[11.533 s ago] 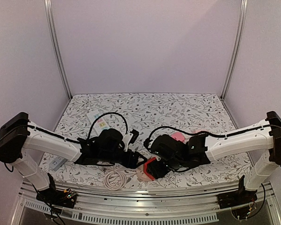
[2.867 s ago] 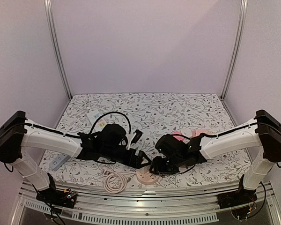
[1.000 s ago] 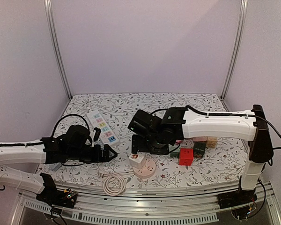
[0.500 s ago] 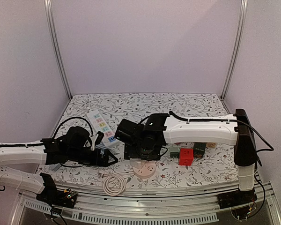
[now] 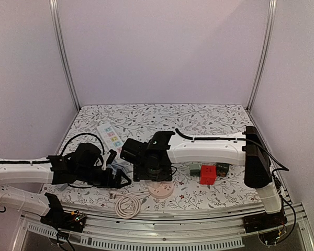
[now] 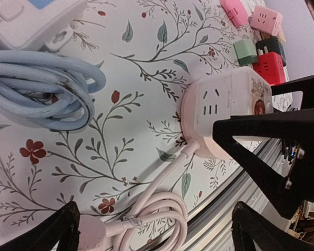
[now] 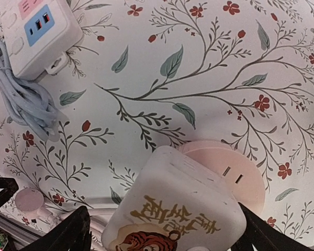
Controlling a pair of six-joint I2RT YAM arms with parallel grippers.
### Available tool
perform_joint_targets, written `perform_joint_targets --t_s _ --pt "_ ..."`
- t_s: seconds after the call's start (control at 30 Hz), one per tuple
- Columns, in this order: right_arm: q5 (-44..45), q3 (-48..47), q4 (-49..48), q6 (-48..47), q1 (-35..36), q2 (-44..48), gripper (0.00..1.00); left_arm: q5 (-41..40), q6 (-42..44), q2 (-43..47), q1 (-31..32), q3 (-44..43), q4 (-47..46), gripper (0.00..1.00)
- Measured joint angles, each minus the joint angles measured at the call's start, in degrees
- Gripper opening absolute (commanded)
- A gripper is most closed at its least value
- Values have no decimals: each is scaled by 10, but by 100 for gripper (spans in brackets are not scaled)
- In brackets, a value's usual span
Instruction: Pull the plug off the socket
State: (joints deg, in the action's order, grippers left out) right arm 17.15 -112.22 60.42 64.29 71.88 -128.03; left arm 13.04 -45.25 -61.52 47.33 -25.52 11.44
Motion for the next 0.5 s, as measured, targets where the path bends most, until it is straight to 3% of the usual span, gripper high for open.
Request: perform_joint_targets --t_s 0.5 --pt "19 -6 4 -63 -1 -26 59 1 -3 -7 -3 2 4 100"
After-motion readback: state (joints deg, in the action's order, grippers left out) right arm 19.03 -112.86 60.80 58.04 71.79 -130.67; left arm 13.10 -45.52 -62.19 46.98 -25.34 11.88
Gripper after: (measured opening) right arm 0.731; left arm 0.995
